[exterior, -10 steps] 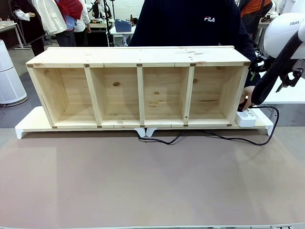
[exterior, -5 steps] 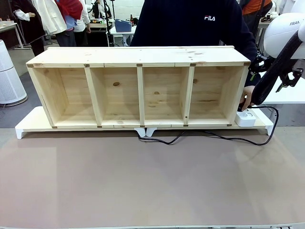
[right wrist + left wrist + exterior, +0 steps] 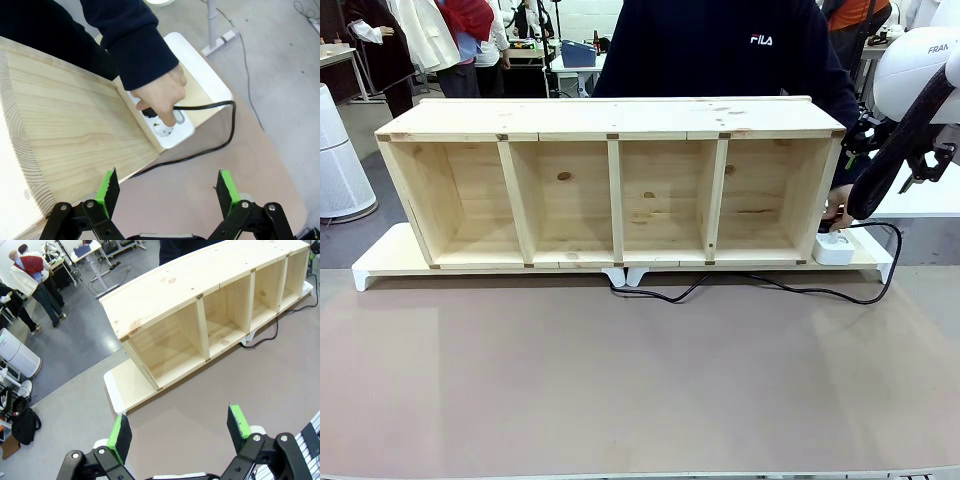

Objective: Perform cable management.
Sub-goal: Release the Power Cable when the human grasps it.

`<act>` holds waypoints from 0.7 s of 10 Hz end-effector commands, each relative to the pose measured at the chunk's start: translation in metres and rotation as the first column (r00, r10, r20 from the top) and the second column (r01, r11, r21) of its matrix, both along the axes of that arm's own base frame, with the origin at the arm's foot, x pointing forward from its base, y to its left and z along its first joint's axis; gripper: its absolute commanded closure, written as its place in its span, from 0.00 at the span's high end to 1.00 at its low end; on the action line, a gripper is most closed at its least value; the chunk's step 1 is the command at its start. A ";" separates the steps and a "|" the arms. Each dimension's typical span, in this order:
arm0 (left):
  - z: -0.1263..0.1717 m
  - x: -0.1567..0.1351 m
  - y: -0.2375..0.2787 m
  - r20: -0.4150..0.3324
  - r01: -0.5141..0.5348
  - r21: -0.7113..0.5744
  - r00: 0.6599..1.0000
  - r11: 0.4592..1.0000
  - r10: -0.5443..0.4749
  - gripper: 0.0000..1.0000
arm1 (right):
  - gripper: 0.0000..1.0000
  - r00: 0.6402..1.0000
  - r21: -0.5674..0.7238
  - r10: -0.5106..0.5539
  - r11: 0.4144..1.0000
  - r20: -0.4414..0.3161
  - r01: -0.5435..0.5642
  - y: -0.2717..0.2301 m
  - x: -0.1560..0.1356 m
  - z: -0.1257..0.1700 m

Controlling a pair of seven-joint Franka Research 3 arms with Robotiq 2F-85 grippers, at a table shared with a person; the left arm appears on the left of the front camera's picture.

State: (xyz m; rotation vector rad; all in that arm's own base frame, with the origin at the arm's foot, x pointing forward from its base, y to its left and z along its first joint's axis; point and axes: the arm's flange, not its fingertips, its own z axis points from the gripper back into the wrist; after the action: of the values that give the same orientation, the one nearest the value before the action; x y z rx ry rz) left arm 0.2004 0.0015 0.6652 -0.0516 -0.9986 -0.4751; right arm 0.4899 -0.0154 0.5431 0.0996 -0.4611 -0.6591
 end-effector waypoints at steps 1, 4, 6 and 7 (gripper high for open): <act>0.000 0.001 -0.002 0.005 -0.003 -0.016 1.000 1.000 0.003 1.00 | 1.00 1.000 0.001 0.006 1.000 -0.003 -0.006 0.000 0.000 -0.001; 0.000 0.001 -0.002 0.005 -0.003 -0.016 1.000 1.000 0.003 1.00 | 1.00 1.000 0.001 0.006 1.000 -0.003 -0.006 0.000 0.000 -0.001; 0.000 0.001 -0.002 0.005 -0.003 -0.016 1.000 1.000 0.003 1.00 | 1.00 1.000 0.001 0.006 1.000 -0.003 -0.006 0.000 0.000 -0.001; 0.000 0.001 -0.002 0.005 -0.003 -0.016 1.000 1.000 0.003 1.00 | 1.00 1.000 0.001 0.006 1.000 -0.003 -0.006 0.000 0.000 -0.001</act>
State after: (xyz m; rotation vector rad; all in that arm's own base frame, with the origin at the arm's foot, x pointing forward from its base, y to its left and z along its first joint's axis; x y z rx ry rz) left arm 0.2004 0.0015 0.6652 -0.0517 -0.9986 -0.4751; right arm 0.4899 -0.0154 0.5431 0.0996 -0.4610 -0.6591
